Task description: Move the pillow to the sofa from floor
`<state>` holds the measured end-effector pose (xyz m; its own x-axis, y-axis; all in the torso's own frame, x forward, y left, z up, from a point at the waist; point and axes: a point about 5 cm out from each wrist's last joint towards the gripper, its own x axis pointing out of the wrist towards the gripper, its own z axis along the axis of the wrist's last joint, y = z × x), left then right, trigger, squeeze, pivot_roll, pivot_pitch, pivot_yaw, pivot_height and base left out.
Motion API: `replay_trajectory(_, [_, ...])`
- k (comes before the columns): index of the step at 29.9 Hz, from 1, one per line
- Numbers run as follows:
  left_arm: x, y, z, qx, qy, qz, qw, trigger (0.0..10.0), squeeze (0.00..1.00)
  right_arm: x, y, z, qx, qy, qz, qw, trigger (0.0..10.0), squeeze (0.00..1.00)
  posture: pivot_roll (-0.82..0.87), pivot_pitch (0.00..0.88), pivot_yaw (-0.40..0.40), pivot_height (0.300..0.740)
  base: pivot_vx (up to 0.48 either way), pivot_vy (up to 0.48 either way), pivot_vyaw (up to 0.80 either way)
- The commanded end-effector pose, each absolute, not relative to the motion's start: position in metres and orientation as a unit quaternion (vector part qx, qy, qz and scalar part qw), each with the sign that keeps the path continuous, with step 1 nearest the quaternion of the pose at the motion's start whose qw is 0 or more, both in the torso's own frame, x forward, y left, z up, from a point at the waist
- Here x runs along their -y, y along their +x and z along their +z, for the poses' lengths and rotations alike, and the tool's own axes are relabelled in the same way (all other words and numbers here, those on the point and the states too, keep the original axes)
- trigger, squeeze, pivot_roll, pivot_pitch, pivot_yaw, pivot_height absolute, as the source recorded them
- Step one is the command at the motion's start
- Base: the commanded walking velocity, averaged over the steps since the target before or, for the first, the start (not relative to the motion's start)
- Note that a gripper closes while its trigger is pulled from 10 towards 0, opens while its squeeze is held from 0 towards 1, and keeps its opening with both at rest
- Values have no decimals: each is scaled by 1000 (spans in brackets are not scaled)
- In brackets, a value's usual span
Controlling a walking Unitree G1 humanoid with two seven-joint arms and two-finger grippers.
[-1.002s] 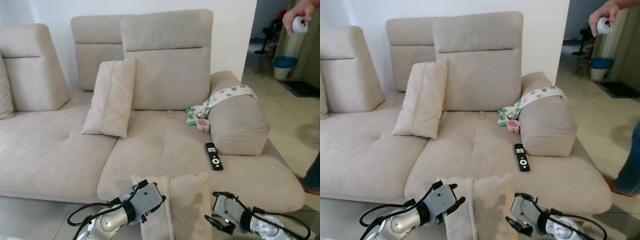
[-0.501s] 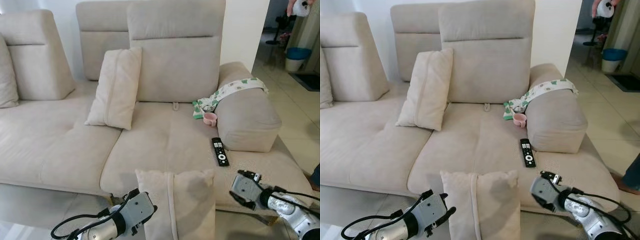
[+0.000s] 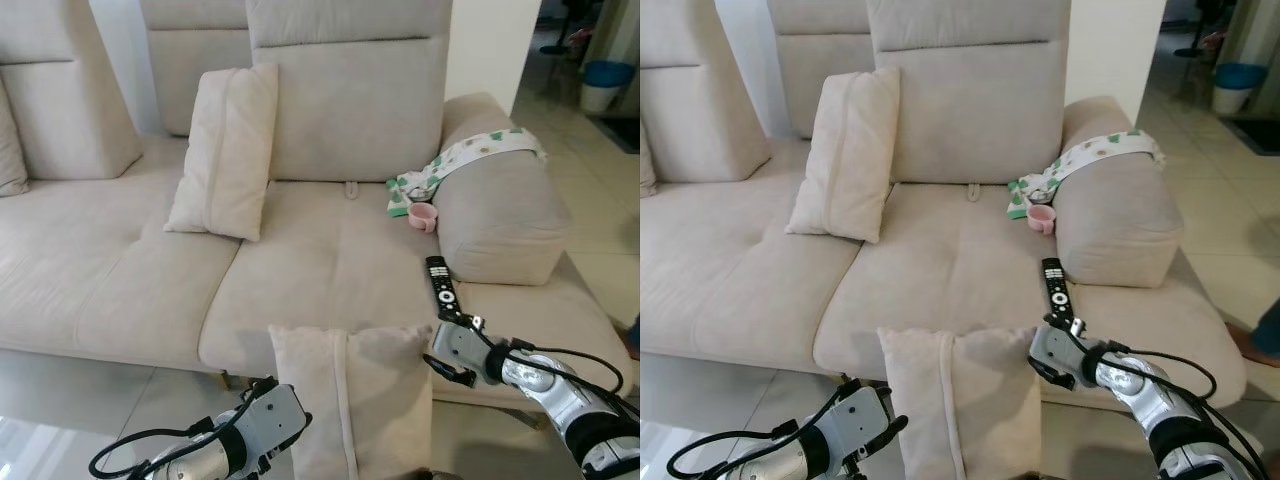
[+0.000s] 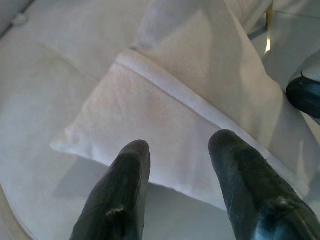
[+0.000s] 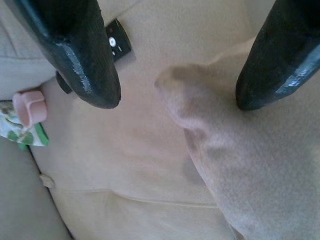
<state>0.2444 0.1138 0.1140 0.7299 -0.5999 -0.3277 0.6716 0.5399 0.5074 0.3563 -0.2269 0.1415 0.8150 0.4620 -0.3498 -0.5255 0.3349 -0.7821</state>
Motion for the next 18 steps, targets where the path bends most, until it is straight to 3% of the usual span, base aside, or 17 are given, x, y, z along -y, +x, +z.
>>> replay_trajectory(1, [-119, 241, 110, -74, 325, -359, 872, 10000, 0, 222, 354, 135, -39, -491, 321, 809, 10000, 0, 161, 213, 92, 520, 0, 0, 0])
replay_trajectory(9, [-125, 232, 110, -90, 328, -352, 872, 10000, 0, 207, 364, 136, -50, -474, 334, 813, 10000, 0, 203, 233, 85, 520, 0, 0, 0])
replay_trajectory(12, [-129, 232, 115, -92, 332, -344, 874, 10000, 0, 204, 364, 129, -71, -433, 327, 837, 10000, 0, 229, 237, 89, 520, 0, 0, 0])
replay_trajectory(16, [-130, 231, 116, -93, 334, -341, 874, 10000, 0, 204, 364, 125, -78, -415, 319, 848, 10000, 0, 229, 237, 89, 520, 0, 0, 0])
replay_trajectory(18, [-130, 231, 117, -94, 334, -340, 874, 10000, 0, 204, 363, 123, -81, -404, 315, 855, 9490, 0, 236, 234, 91, 520, 0, 0, 0])
